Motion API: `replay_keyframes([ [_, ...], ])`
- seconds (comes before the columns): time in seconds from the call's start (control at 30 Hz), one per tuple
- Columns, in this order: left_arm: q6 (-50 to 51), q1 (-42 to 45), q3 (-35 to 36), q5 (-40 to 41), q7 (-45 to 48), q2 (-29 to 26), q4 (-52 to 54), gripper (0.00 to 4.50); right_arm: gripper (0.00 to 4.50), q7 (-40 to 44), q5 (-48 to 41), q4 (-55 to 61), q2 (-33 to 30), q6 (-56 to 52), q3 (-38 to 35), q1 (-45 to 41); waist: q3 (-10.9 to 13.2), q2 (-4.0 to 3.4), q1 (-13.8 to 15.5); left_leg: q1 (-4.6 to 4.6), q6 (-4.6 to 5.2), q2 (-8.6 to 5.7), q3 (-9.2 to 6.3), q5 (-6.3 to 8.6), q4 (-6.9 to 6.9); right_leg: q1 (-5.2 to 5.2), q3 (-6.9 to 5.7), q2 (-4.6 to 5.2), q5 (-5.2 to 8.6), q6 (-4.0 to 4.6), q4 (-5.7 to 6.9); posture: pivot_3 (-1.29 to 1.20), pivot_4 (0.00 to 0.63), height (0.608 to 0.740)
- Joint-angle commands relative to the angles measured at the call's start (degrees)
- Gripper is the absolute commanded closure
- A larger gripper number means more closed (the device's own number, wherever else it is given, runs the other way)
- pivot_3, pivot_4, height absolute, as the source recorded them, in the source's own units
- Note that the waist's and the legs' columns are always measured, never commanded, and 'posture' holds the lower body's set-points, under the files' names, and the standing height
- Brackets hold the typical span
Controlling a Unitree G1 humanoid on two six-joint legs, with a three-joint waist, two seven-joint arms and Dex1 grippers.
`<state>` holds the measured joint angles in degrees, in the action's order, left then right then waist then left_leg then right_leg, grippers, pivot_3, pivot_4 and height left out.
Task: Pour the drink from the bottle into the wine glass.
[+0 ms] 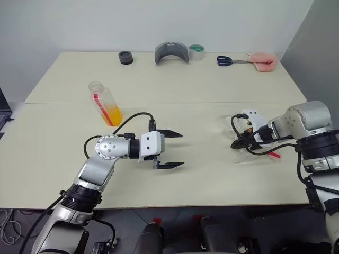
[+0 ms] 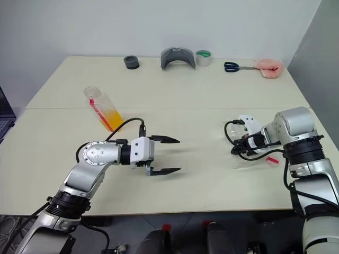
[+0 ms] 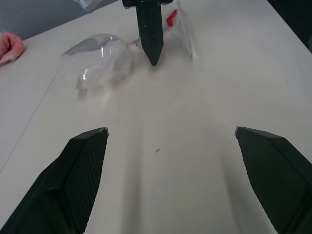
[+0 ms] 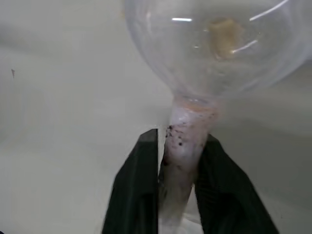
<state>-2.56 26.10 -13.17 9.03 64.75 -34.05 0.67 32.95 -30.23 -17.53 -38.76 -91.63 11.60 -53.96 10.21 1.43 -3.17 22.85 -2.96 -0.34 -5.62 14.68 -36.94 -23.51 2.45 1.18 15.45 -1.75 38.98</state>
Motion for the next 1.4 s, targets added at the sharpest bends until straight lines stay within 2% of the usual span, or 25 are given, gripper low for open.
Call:
replay_keyframes([
  [0.03, 1.8, 0.8, 1.5, 0.8, -1.0, -0.2, 3.0, 0.00, 4.35, 0.2, 0.1, -0.3, 0.9, -0.3, -3.5, -1.5, 0.0, 0.00, -0.1, 0.00, 0.00, 0.00, 0.01, 0.00, 0.00, 0.00, 0.00, 0.00, 0.00, 0.00, 0.00, 0.00, 0.150, 0.740],
  [0.2, 7.9, 0.9, 4.5, 3.0, -3.9, -0.3, 4.3, 0.00, 4.34, -2.5, 1.2, -3.8, 4.9, 1.7, -10.8, -6.1, 0.0, -0.02, -0.3, 0.00, 0.00, 0.00, 0.02, 0.00, 0.00, -0.02, 0.02, -0.01, 0.00, 0.00, 0.02, 0.00, 0.150, 0.740],
  [0.37, 18.1, 0.2, 9.9, 7.9, -8.1, -0.3, 6.4, 0.00, 4.34, -8.5, 4.2, -7.6, 13.0, 17.1, -18.2, -10.5, 0.0, -0.04, -0.5, 0.01, 0.00, 0.02, 0.02, 0.00, 0.00, -0.06, 0.02, -0.02, 0.00, 0.00, 0.05, 0.00, 0.150, 0.740],
  [0.57, 23.5, -1.0, 12.1, 10.1, -10.8, -0.3, 8.2, 0.00, 4.34, -15.0, 11.5, -3.8, 22.0, 44.1, -17.0, 0.4, 0.0, -0.02, 0.0, 0.04, -0.01, 0.00, -0.02, 0.00, -0.01, -0.03, -0.02, 0.03, 0.00, 0.00, 0.02, 0.00, 0.150, 0.740],
  [0.77, 25.7, -1.0, 13.6, 10.9, -11.4, -1.0, 8.1, 0.00, 4.34, -18.3, 16.8, 1.0, 26.4, 58.4, -14.9, 9.4, 0.0, -0.04, -0.1, 0.05, -0.06, -0.02, 0.02, -0.03, 0.00, -0.09, 0.02, 0.06, -0.01, 0.00, 0.04, 0.00, 0.150, 0.740],
  [0.83, 25.8, -1.0, 13.7, 11.1, -11.4, -1.3, 8.1, 0.00, 4.34, -18.7, 17.3, 2.3, 26.9, 59.5, -14.8, 10.9, 0.0, -0.04, -0.1, 0.04, -0.06, 0.00, 0.00, -0.03, 0.00, -0.09, 0.02, 0.02, 0.00, 0.00, 0.06, 0.00, 0.150, 0.740],
  [1.23, 27.6, -2.3, 13.6, 11.4, -12.0, -1.9, 9.6, 0.00, 4.34, -18.2, 21.2, 14.1, 28.7, 64.2, -9.3, 32.0, -0.2, -0.03, -0.1, -0.08, -0.03, 0.00, -0.01, -0.01, 0.02, 0.05, 0.02, 0.01, 0.00, 0.00, 0.01, 0.00, 0.150, 0.740],
  [1.4, 28.3, -3.0, 13.8, 11.7, -12.0, -2.1, 10.4, 0.00, 4.34, -17.4, 21.1, 16.3, 29.6, 63.3, -8.7, 35.1, -0.4, -0.02, 0.0, -0.20, -0.03, 0.01, -0.02, -0.01, 0.06, 0.16, 0.02, 0.00, 0.00, -0.01, -0.01, 0.00, 0.150, 0.740],
])
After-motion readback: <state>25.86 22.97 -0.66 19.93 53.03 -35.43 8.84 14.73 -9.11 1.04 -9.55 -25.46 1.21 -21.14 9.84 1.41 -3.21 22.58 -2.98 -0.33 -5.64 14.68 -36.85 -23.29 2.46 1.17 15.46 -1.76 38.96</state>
